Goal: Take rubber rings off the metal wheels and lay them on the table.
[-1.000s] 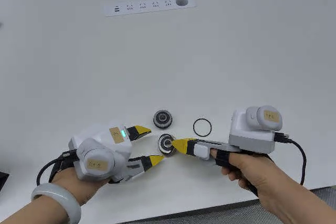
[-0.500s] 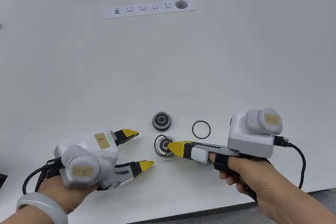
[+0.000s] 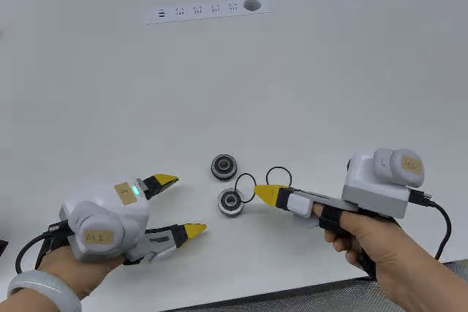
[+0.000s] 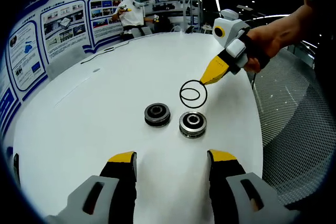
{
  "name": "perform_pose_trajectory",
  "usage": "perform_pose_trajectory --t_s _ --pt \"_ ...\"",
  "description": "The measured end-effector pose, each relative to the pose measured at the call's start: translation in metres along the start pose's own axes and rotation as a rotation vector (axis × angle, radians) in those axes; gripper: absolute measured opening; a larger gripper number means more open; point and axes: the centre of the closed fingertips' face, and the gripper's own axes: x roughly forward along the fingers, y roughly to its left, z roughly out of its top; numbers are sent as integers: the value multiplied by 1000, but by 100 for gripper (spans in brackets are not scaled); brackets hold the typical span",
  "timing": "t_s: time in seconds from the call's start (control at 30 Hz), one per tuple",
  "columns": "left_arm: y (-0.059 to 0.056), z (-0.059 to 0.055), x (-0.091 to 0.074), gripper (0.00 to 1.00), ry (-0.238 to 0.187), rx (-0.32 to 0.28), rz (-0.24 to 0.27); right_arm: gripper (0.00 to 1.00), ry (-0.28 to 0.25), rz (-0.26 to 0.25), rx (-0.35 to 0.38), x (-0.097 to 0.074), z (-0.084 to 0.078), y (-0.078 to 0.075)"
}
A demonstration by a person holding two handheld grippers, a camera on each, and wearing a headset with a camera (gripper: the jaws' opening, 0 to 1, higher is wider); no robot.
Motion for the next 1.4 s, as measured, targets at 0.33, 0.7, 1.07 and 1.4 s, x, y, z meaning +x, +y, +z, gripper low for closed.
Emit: perform_pose_trajectory --t_s 0.33,0.7,1.07,1.4 --pt "2 -1 -2 61 -5 -30 14 2 -54 -87 38 -11 16 -35" --pt "2 -3 -3 60 2 -33 18 2 -31 -182 19 -11 12 -57" --pt "3 -2 -3 58 -1 -34 17 12 -6 -249 -174 -15 17 -61" --pt "12 10 -1 57 -31 -52 39 16 -5 -221 -206 -6 23 -50"
